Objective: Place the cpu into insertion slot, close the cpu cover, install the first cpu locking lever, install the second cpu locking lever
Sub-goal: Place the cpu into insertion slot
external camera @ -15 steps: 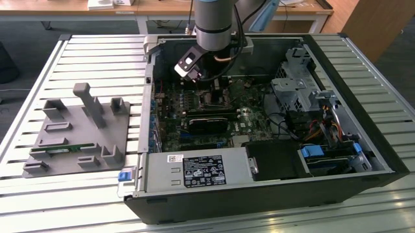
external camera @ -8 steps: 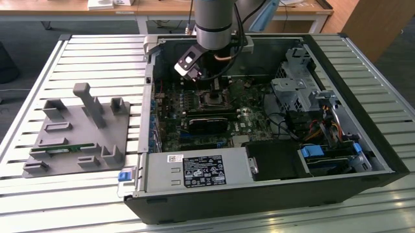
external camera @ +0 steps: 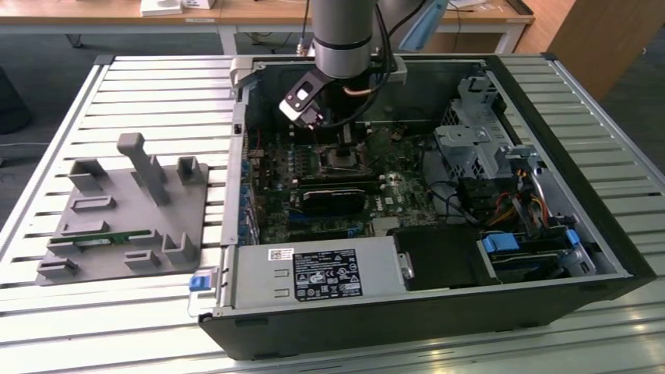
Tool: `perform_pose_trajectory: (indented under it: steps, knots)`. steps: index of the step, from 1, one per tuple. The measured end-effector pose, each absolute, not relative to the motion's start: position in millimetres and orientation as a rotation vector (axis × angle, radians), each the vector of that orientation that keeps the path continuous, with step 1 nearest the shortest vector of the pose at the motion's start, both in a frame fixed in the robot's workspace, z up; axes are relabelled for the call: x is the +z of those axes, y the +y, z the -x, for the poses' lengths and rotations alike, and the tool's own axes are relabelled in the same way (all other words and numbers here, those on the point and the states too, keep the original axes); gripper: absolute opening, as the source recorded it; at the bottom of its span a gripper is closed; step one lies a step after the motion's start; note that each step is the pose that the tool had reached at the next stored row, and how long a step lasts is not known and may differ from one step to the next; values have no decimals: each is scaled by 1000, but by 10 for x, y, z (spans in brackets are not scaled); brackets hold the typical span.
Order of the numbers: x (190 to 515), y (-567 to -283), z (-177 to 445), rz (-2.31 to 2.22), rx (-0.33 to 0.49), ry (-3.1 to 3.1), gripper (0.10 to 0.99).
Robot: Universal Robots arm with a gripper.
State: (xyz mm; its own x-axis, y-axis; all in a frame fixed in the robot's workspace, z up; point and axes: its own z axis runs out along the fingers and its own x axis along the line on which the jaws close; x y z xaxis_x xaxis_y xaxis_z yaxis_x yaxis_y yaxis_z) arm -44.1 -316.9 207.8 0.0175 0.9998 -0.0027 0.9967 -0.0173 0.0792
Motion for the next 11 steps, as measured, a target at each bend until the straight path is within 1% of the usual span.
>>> perform_pose_trajectory:
  steps: [11]
  knots:
    - [2154,-3169,441,-2199,81,2161,106]
